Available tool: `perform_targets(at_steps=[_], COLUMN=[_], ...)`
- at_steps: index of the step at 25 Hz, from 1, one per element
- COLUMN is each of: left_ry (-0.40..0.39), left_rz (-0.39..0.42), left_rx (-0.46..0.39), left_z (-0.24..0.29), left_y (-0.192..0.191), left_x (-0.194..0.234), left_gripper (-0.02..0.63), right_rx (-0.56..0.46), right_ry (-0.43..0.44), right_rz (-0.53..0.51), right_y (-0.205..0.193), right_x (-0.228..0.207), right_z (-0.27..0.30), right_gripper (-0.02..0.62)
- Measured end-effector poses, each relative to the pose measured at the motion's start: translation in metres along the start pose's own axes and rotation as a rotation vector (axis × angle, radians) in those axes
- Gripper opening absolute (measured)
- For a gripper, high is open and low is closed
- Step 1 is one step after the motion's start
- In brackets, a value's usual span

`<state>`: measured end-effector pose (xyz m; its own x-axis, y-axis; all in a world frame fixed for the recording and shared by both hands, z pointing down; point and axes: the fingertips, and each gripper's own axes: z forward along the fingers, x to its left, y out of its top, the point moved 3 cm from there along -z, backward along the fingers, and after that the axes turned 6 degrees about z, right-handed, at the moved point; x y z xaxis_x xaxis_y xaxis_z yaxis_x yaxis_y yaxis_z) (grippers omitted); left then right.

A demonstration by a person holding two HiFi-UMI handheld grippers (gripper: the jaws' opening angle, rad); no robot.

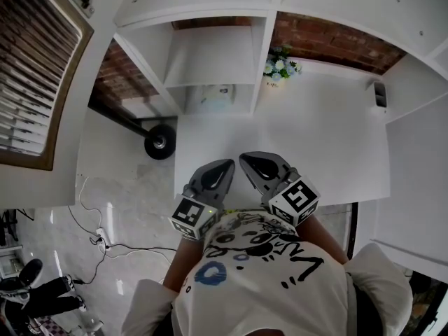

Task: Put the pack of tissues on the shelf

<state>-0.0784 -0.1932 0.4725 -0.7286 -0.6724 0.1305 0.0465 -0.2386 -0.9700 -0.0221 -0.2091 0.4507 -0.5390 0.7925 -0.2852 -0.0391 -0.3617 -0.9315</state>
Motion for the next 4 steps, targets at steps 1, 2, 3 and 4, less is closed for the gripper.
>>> perform_targets(at_steps=[1,2,3,4], left_ry=[-0.001,-0.003,-0.004,-0.006], left_rz=[-0.003,-0.005,-0.007,-0.008], left_rx=[0.000,0.000,-0.001,-0.001], left_z=[-0.0005,-0.0007,-0.0007,-0.0005], left_y=[-0.0015,-0.0028,-0.0039,-0.0050], left_x=[-0.0006,-0.0014,-0.0023,-0.0032], left_gripper=[0.015,0.015,0.015,0.015], right_rx=[-0.001,-0.001,0.000,0.001], right_ry=[0.004,0.008,0.012,0.015], right_rz=[-0.001,-0.001,-0.001,-0.001], right_y=[0.0004,0.0005,0.0004,0.0002], right_x=[0.0008,0.0014,0.0019,0.0022], right_z=[0.0008,0.0015,0.0021,0.0026], right_gripper=[0.026,0.025,0.025,0.026])
